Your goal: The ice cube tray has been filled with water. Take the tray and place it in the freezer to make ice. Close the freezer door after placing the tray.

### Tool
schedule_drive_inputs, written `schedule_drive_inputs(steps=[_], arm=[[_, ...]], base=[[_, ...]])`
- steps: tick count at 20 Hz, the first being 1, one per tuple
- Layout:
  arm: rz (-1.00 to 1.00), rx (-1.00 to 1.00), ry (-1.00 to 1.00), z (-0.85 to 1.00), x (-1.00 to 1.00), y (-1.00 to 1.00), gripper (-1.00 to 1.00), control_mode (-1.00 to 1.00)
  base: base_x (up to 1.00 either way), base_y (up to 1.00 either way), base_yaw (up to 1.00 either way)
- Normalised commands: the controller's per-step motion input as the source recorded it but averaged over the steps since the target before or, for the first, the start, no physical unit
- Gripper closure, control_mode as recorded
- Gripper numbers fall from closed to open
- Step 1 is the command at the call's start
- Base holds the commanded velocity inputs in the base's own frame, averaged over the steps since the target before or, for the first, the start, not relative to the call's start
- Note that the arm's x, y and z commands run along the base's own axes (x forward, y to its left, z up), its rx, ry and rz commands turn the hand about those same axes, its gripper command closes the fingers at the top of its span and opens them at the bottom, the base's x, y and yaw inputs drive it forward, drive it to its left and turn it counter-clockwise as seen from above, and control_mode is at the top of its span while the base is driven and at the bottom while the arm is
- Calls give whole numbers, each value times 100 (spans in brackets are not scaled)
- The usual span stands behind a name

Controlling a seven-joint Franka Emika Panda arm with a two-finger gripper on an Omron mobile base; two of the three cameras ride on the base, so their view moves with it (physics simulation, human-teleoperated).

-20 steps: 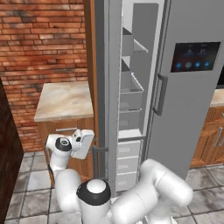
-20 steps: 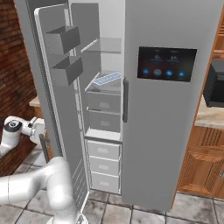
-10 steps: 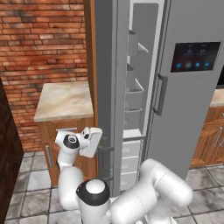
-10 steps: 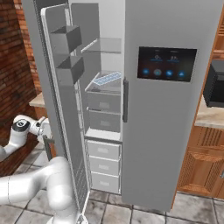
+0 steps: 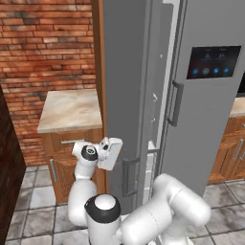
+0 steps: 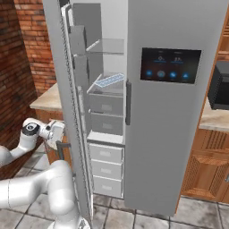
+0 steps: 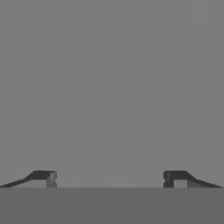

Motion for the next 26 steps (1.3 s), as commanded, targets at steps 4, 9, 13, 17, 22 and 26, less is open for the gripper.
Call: schedule_drive_inputs(steps=[4,9,13,17,22,26], arm=[[6,0,0,0,14,-71,-100,-100],[20,0,0,0,28,-92,-100,-100],[28,0,0,0,29,-83,-100,-100],[35,0,0,0,33,-70,-100,-100],[34,0,0,0,48,-56,-100,-100],[28,0,2,0,67,-37,-100,-100]], base=[[0,0,0],[0,0,0],[0,0,0],[0,0,0],[0,0,0],[0,0,0]])
